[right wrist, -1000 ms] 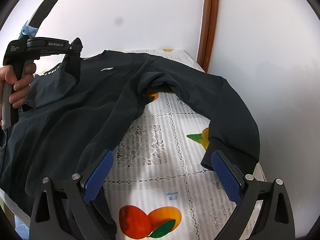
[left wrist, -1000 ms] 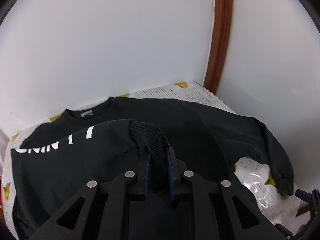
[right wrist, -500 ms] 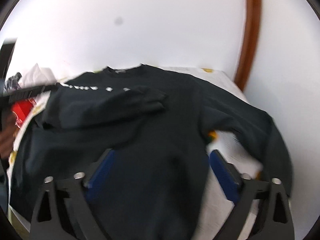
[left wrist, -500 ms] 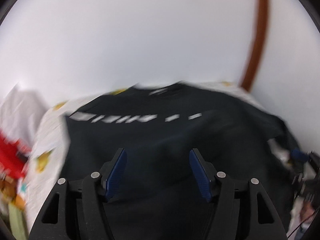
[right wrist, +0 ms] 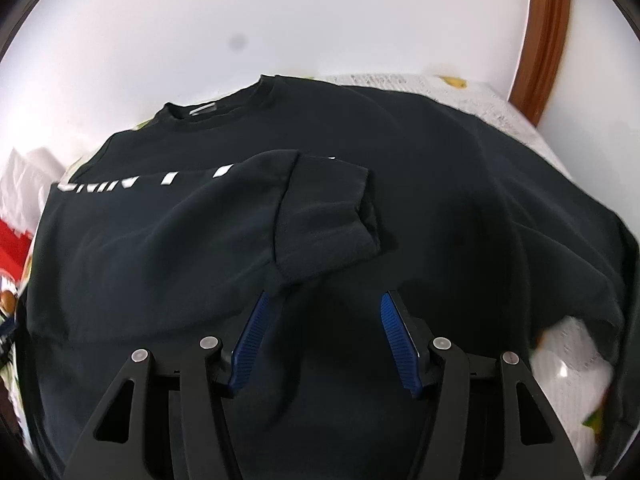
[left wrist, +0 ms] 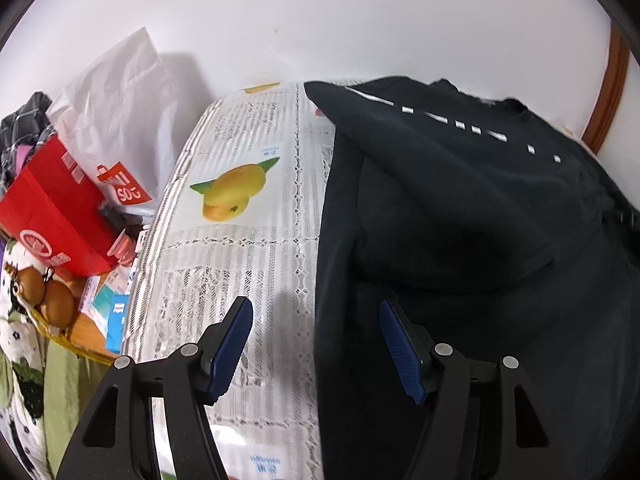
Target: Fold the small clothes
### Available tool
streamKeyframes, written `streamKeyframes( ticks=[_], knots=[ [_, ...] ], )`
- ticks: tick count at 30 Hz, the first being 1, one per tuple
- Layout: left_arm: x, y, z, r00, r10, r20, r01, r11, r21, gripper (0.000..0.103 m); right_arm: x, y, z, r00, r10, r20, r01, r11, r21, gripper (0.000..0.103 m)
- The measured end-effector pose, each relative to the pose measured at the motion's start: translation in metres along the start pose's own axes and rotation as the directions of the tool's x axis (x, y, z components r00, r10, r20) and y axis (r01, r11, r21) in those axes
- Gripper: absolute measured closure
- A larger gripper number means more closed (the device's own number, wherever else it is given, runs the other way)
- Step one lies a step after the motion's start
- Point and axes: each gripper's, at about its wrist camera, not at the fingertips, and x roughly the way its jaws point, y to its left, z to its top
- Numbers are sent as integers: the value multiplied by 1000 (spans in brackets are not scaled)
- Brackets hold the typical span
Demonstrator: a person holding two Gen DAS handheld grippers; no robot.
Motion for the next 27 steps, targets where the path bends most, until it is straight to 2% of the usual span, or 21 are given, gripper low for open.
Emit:
streamKeyframes(
  ticks=[5,9,10,11,13,17,20,23,27],
  knots=[
    [16,-6,9,999,-15,31,14,999,41,39,20,0,17,999,50,-11,-49,995,83,41],
    [22,-12,19,999,-8,44,6,998,59,44,33,11,28,1000,-18,16,17,999,48,43],
    [23,-13,20,999,-19,49,17,998,55,55,35,15,30,999,-31,29,30,999,30,54],
    [23,-13,20,998,-39,47,37,998,46,67,35,19,31,999,-19,34,19,1000,11,73],
    [25,-11,18,997,-65,36,64,998,22,82,26,22,31,998,9,69,-8,1000,-25,94],
    [25,-7,13,999,-36,35,36,999,9,89,-16,7,26,981,55,184,-55,998,-5,95],
    [24,-2,12,998,-50,27,50,999,-14,92,-42,-12,17,966,31,258,-38,999,24,95],
    [24,-1,12,999,-49,23,50,998,-23,92,-43,-31,8,971,39,237,-43,999,11,95],
    [23,2,9,998,-54,21,54,998,-42,92,-22,-42,-9,991,11,136,-16,999,34,94]
  ],
)
